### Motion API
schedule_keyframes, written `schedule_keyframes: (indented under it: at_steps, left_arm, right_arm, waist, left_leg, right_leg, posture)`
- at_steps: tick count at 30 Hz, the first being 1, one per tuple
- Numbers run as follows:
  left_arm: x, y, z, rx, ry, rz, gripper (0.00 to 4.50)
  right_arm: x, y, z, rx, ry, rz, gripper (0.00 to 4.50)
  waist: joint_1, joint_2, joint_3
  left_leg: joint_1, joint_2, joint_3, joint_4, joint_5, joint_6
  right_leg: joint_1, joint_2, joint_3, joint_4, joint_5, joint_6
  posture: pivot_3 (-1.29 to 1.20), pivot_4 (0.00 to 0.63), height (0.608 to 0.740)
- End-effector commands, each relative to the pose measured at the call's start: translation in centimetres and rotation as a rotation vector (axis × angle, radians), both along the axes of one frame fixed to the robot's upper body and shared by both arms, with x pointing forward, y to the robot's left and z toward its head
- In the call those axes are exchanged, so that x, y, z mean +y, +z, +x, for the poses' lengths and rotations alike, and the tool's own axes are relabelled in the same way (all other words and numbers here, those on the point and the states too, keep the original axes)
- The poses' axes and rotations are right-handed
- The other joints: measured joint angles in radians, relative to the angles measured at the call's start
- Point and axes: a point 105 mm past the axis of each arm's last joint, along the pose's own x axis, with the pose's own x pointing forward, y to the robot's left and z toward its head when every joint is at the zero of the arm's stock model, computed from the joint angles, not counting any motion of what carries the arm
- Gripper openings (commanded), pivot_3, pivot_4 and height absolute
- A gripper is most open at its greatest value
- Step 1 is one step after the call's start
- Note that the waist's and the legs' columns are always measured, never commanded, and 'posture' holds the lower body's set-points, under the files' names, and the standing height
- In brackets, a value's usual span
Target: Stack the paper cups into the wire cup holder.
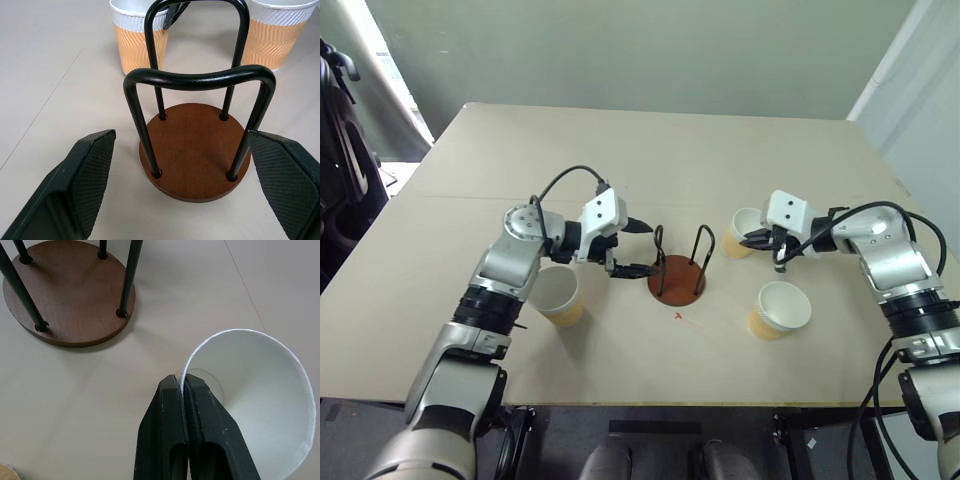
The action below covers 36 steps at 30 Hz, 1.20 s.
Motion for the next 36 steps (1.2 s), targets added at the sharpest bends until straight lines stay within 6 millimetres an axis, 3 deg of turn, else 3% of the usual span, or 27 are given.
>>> schedule_keyframes:
  at_steps: [1,9,16,20,25,36]
  left_arm:
    - [0.0,1.4,-0.1,-0.049,-0.005,-0.017,4.5]
    - [0.9,1.9,0.4,-0.056,0.012,-0.016,4.5]
    - [2.0,2.7,1.0,-0.075,0.032,-0.014,4.5]
    - [2.3,3.1,1.0,-0.076,0.03,-0.025,4.5]
    - [2.3,3.9,0.4,-0.057,-0.004,-0.052,4.5]
    - [2.5,10.5,-3.1,-0.001,-0.104,-0.197,4.5]
  right_arm:
    - [-0.2,3.7,-0.4,-0.069,0.01,0.058,0.02]
    - [1.3,8.6,-2.1,-0.085,0.051,0.193,0.02]
    - [3.9,13.4,-5.0,-0.043,0.142,0.352,0.02]
    - [5.4,14.6,-6.5,-0.013,0.195,0.393,0.02]
    - [6.7,15.0,-7.5,0.007,0.242,0.408,0.02]
    - [7.8,12.1,-7.7,0.037,0.277,0.312,0.02]
  waist:
    - [0.0,0.0,0.0]
    - [-0.001,0.0,0.0]
    - [-0.001,0.0,0.0]
    - [-0.001,0.0,0.0]
    - [-0.002,0.0,0.0]
    - [-0.005,0.0,0.0]
  left_leg:
    - [0.0,0.0,0.0,0.0,0.0,0.0]
    - [0.0,0.0,0.0,0.0,0.0,0.0]
    - [-0.001,0.0,0.0,-0.001,0.0,0.0]
    - [-0.001,0.0,0.0,-0.002,0.0,0.0]
    - [-0.001,0.0,-0.001,-0.002,0.0,0.0]
    - [-0.001,0.0,-0.001,-0.002,0.0,0.0]
  right_leg:
    - [0.0,0.0,0.0,0.0,0.0,0.0]
    - [0.0,0.0,0.0,0.0,0.0,0.0]
    - [-0.001,0.0,0.0,-0.001,0.0,0.0]
    - [-0.001,0.0,0.0,-0.002,0.0,0.0]
    - [-0.002,0.0,0.0,-0.002,0.0,0.0]
    - [-0.002,0.001,0.0,-0.002,0.0,-0.001]
  posture:
    - [0.0,0.15,0.74]
    - [0.0,0.15,0.74]
    - [0.0,0.15,0.74]
    - [0.0,0.15,0.74]
    - [0.0,0.15,0.74]
    - [0.0,0.15,0.74]
